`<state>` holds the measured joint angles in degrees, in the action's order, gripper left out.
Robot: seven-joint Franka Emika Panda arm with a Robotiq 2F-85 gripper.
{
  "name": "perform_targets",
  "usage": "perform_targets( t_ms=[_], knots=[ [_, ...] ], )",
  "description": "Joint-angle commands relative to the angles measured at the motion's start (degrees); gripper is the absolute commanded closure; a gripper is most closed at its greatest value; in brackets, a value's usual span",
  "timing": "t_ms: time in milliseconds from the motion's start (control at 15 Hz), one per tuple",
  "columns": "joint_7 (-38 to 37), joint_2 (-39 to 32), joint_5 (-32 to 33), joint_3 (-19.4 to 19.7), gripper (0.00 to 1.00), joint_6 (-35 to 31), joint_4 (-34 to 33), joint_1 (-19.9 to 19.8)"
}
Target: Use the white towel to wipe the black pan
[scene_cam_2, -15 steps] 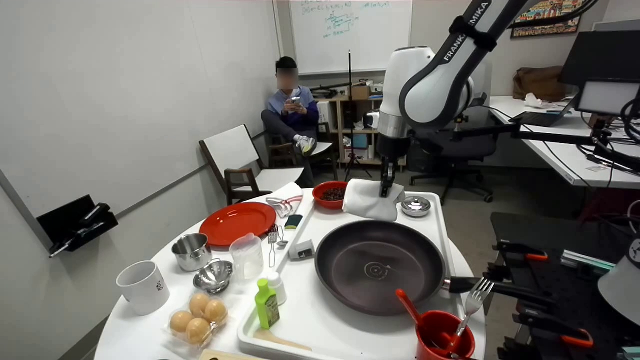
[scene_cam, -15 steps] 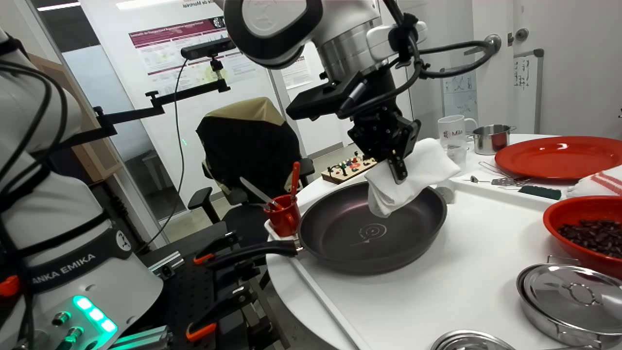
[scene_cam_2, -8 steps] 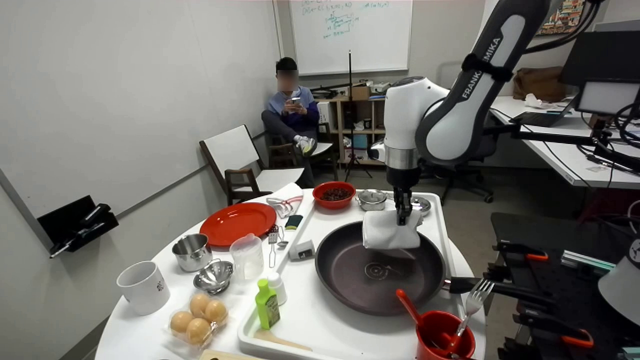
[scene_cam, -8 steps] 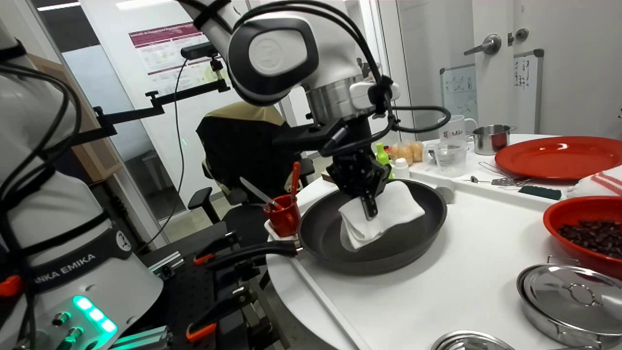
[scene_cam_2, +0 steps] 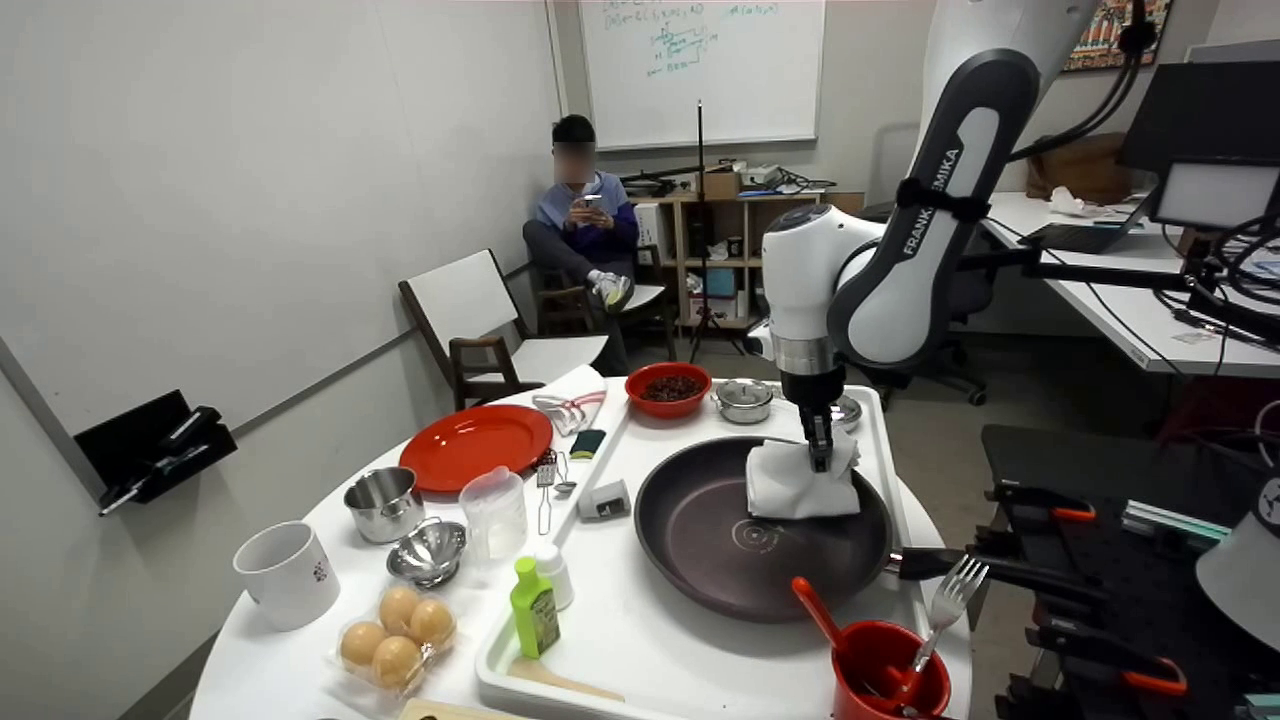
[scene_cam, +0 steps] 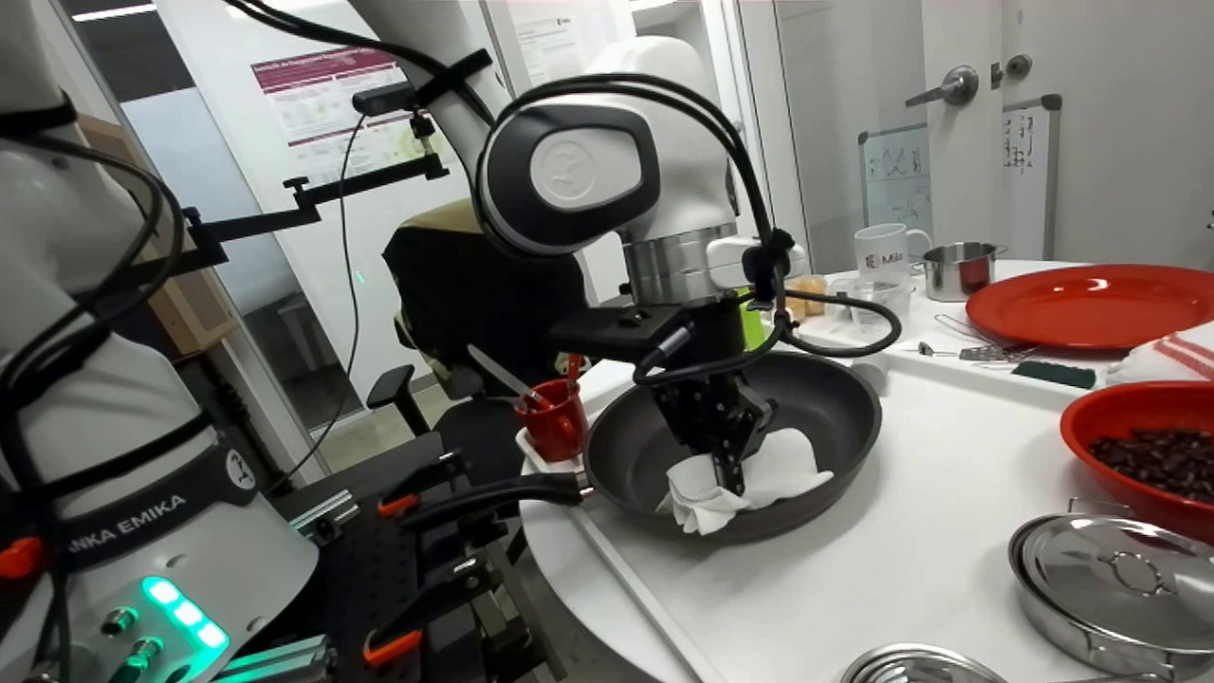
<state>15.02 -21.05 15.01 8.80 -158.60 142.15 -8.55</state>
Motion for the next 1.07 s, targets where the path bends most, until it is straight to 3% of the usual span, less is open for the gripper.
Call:
perform_targets(
  t_ms=[0, 67, 267, 333, 1000],
  knots=[
    [-2.4, -3.4, 0.8, 2.0, 0.91, 0.9, -3.3, 0.2],
    [-0.8, -0.9, 0.0, 0.5, 0.84, 0.4, -1.2, -0.1],
    [-1.2, -1.7, 0.1, 1.2, 0.84, 0.5, -2.2, -0.2],
    [-1.3, -1.8, 0.1, 1.2, 0.91, 0.5, -2.2, -0.3],
    [-2.5, -2.3, 5.0, 1.0, 0.91, -1.8, 3.0, 5.5]
  ],
)
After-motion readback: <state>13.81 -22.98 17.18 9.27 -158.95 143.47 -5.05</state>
